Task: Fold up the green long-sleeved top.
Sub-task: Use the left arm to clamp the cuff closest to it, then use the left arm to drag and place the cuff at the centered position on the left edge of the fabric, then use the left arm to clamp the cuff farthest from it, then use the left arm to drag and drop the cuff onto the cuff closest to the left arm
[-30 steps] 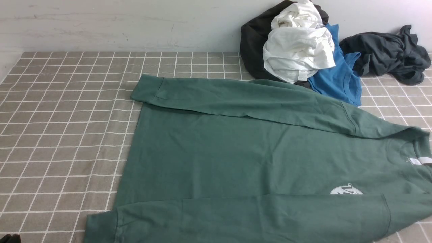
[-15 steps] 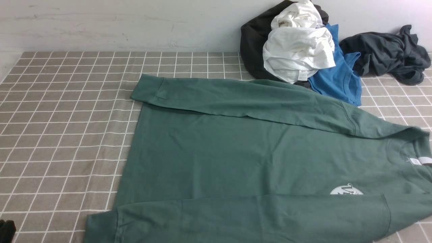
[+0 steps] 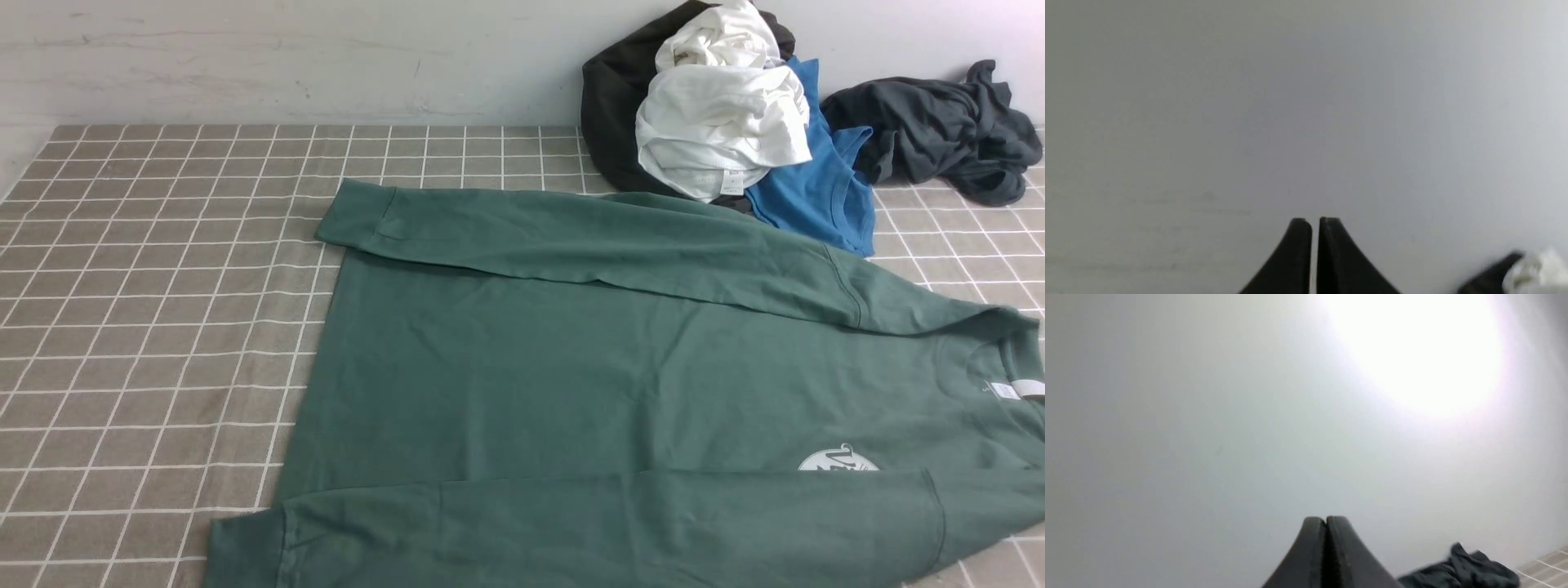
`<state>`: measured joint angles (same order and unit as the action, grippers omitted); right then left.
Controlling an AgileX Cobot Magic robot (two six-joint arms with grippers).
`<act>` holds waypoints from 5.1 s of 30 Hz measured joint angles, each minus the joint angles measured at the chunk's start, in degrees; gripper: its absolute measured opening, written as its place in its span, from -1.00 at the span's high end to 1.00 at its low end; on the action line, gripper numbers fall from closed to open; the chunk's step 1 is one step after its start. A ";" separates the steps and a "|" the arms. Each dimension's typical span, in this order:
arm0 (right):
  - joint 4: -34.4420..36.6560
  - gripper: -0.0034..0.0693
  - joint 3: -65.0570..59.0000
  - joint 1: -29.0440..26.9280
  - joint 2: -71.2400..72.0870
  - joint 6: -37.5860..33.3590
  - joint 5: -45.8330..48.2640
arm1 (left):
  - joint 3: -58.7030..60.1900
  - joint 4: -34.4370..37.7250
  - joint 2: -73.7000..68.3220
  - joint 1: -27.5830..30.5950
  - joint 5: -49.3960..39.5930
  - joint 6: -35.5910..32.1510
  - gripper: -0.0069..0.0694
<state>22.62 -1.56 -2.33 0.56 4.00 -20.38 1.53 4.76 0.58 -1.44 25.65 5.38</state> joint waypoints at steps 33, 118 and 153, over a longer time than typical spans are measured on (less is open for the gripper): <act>-0.93 0.94 34.97 9.76 -51.20 -30.01 64.46 | -39.59 15.08 -73.66 0.00 -67.17 -19.80 0.24; 0.03 0.94 29.80 16.39 -54.32 -36.81 36.31 | -130.89 9.71 -131.86 -1.48 -95.54 -17.46 0.81; -1.74 0.66 47.16 11.32 -69.54 -28.46 49.67 | -93.20 4.74 -111.14 -6.51 -90.43 -14.94 0.81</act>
<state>20.88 45.60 8.99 -68.98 -24.46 29.29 -91.67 9.50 -110.56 -7.94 -64.79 -9.56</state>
